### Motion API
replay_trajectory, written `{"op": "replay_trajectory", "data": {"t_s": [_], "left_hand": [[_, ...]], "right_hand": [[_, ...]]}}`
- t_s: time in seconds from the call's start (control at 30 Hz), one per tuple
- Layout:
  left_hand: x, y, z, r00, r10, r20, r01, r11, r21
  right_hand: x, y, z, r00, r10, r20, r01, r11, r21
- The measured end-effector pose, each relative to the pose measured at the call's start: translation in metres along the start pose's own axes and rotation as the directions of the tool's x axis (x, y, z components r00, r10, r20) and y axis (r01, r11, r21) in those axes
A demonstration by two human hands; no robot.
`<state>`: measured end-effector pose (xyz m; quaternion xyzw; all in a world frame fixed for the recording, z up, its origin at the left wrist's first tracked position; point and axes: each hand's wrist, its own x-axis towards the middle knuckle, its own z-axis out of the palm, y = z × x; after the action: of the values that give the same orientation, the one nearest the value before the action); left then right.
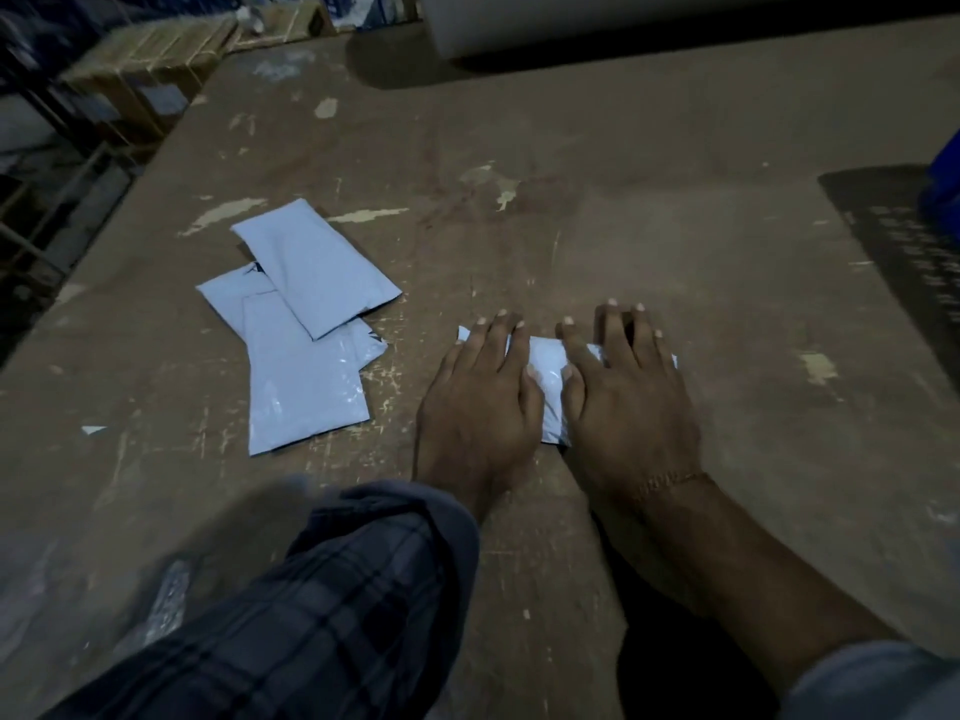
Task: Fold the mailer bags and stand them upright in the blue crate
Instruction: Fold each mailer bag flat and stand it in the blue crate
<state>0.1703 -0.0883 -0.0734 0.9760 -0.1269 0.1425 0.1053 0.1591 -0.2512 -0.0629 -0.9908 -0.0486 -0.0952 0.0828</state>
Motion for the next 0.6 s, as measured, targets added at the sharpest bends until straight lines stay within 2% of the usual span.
{"op": "replay_trajectory", "data": {"t_s": [0.1, 0.23, 0.47, 0.6], "left_hand": [[-0.001, 0.0, -0.001, 0.999, -0.031, -0.028, 0.03, 0.998, -0.048], [-0.004, 0.001, -0.004, 0.997, -0.068, -0.045, 0.065, 0.995, -0.075], [0.001, 0.001, -0.002, 0.987, -0.143, 0.072, 0.14, 0.989, 0.043], [0.001, 0.004, -0.004, 0.989, -0.134, 0.056, 0.128, 0.987, 0.093]], "right_hand": [[0.014, 0.005, 0.002, 0.997, -0.051, 0.055, 0.052, 0.999, -0.008], [0.014, 0.004, -0.004, 0.997, -0.046, 0.066, 0.046, 0.999, 0.006], [-0.022, -0.006, -0.012, 0.995, -0.056, 0.077, 0.057, 0.998, -0.008], [0.005, 0.005, -0.01, 0.986, -0.106, 0.125, 0.105, 0.994, 0.015]]}}
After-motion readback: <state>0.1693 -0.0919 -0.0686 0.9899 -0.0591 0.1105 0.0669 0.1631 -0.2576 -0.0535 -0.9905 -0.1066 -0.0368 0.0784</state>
